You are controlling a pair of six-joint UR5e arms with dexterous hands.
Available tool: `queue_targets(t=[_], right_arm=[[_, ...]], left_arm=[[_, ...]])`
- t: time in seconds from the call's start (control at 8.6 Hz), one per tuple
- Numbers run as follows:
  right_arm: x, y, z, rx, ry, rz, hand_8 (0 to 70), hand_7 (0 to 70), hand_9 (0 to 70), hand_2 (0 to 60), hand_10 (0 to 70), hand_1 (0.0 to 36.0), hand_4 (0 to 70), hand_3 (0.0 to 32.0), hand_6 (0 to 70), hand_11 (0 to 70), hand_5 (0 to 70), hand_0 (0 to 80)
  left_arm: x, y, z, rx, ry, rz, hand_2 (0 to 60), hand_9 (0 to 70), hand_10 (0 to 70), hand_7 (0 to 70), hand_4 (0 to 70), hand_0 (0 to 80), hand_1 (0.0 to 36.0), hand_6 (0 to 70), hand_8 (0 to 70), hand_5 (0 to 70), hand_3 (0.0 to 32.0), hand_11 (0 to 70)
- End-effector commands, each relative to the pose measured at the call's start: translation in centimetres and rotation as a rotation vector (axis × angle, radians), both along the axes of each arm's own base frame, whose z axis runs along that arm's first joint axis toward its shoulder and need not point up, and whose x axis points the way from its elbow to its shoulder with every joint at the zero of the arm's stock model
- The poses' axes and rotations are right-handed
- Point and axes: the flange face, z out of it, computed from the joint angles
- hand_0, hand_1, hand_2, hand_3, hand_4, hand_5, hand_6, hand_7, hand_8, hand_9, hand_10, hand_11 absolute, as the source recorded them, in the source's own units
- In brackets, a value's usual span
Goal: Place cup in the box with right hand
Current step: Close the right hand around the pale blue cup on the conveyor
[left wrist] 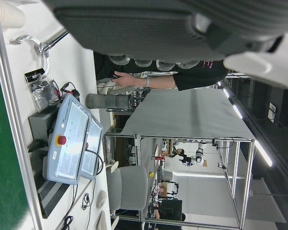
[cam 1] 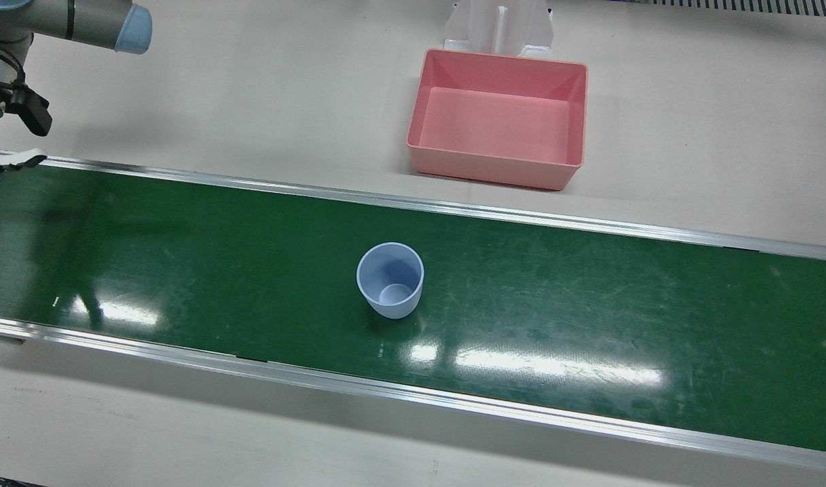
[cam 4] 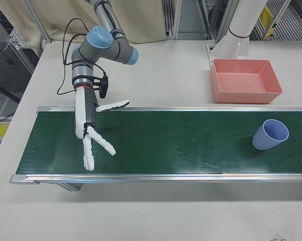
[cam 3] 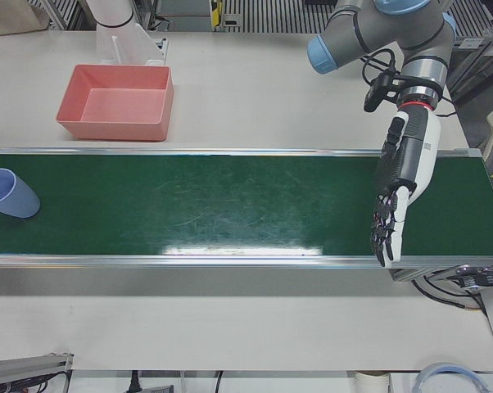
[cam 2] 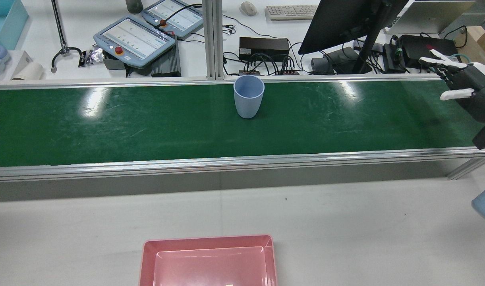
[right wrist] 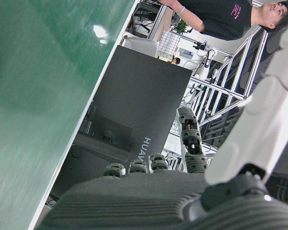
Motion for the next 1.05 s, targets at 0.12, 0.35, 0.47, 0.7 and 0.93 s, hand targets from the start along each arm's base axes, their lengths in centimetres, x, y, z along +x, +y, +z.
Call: queue_targets(t=[0.12, 0.35, 0.47, 0.7, 0.93], right_arm=[[0.1, 0.2, 0.3, -0.005, 0.01, 0.002, 1.2, 7.8, 4.3, 3.1, 2.0, 6.0, 8.2, 0.0, 2.7, 4.1, 3.1, 44.9], [0.2, 0.6, 0.8, -0.014, 0.015, 0.003, 1.3, 6.7, 4.2, 2.8, 2.1, 6.4, 7.7, 0.0, 2.7, 4.4, 3.4, 45.8], [0.1, 0.5, 0.8, -0.014, 0.015, 0.002, 1.2, 7.4, 4.3, 15.1, 2.2, 9.6, 4.6, 0.0, 2.8, 4.3, 3.2, 42.1], [-0.4, 0.4, 0.8, -0.012, 0.017, -0.004, 1.4, 8.1, 4.6, 3.1, 2.2, 5.9, 9.3, 0.0, 2.9, 4.4, 3.1, 44.9], [-1.0, 0.4, 0.8, -0.008, 0.041, -0.012, 1.3, 8.4, 4.6, 3.2, 2.3, 5.8, 9.7, 0.0, 3.0, 4.5, 3.0, 44.7]], left_arm=[[0.0, 0.0, 0.0, 0.0, 0.0, 0.0, 0.0, 0.0, 0.0, 0.0, 0.0, 0.0, 0.0, 0.0, 0.0, 0.0, 0.0, 0.0], [0.0, 0.0, 0.0, 0.0, 0.0, 0.0, 0.0, 0.0, 0.0, 0.0, 0.0, 0.0, 0.0, 0.0, 0.0, 0.0, 0.0, 0.0], [0.0, 0.0, 0.0, 0.0, 0.0, 0.0, 0.0, 0.0, 0.0, 0.0, 0.0, 0.0, 0.0, 0.0, 0.0, 0.0, 0.0, 0.0], [0.0, 0.0, -0.1, 0.0, 0.0, 0.0, 0.0, 0.0, 0.0, 0.0, 0.0, 0.0, 0.0, 0.0, 0.0, 0.0, 0.0, 0.0], [0.0, 0.0, -0.1, 0.0, 0.0, 0.001, 0.0, 0.0, 0.0, 0.0, 0.0, 0.0, 0.0, 0.0, 0.0, 0.0, 0.0, 0.0]])
